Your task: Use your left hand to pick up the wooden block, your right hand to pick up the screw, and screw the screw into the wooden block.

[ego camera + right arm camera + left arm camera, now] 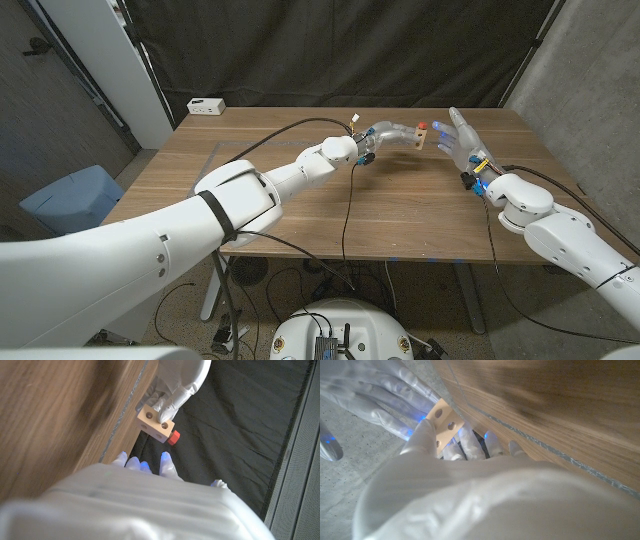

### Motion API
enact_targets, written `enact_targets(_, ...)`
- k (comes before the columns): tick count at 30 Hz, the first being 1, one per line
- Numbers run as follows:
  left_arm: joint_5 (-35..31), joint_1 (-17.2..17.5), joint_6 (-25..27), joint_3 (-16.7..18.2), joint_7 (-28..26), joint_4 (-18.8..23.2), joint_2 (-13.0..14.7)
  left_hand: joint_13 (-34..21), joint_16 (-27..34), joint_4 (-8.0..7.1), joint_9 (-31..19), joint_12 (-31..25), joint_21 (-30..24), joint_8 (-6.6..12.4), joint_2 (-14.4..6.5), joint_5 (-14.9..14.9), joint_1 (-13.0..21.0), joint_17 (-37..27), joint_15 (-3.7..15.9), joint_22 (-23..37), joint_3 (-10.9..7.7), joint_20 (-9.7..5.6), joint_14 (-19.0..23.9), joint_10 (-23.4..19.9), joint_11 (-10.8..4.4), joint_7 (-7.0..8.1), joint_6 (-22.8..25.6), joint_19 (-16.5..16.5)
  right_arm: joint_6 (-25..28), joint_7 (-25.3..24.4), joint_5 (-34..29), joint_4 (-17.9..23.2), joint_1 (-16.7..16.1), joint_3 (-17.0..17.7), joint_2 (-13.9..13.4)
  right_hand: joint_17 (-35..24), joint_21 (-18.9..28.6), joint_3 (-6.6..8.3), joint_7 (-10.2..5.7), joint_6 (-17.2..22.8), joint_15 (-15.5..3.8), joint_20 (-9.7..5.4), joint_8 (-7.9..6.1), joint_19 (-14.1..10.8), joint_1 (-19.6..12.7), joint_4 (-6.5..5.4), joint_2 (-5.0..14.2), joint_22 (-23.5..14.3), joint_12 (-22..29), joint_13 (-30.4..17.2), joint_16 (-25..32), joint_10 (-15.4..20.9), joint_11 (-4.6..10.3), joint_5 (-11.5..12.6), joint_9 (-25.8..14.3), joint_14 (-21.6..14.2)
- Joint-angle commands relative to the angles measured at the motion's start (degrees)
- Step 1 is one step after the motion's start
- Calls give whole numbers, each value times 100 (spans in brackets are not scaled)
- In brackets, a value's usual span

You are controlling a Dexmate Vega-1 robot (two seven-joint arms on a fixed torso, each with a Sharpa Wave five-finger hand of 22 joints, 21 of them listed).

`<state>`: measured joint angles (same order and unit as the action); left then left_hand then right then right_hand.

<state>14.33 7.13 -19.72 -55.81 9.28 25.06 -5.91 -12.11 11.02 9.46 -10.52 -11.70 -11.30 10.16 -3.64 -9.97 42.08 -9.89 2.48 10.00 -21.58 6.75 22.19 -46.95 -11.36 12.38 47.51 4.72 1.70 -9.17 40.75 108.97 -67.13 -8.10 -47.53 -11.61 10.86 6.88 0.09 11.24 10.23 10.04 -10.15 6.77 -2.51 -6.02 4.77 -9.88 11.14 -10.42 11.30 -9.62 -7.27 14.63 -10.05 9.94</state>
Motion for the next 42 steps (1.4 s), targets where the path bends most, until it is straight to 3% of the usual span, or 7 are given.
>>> enact_targets(1, 12, -36, 144, -5, -18, 0, -3, -13, 6, -71, -20, -14, -5, 66, -47, -27, 11, -10, 393, 24, -110, 8, 64, -1, 31, 52, 151, 57, -45, 125, -37, -288, 330, -235, 149, -11, 7, 9, -14, -7, -18, 17, -11, 26, 24, -45, 4, -8, -20, -13, 16, -938, 48, 21, -5, 1182)
enact_targets(27, 41, -63, 252, -20, -36, 0, -24, -12, 8, -76, -18, -13, -3, 62, -18, -23, -16, -14, 398, 23, -92, -5, 61, -1, -2, 50, 143, 51, -170, 388, -50, -636, 733, -620, 346, -13, 11, -6, -4, 8, -13, 11, -30, 43, 40, -69, 0, -10, -12, -12, 20, -940, 51, 28, -6, 1190)
enact_targets(42, 28, -61, 194, -28, -18, 0, -28, -10, 12, -75, -17, -9, -3, 62, 14, -22, -35, -14, 396, 23, -71, -2, 64, 9, -11, 50, 141, 51, -195, 357, -46, -527, 668, -618, 296, -10, 18, -5, -1, 24, -15, 7, -39, 38, 29, -72, 4, -10, -2, -12, 24, -917, 29, 34, -6, 1180)
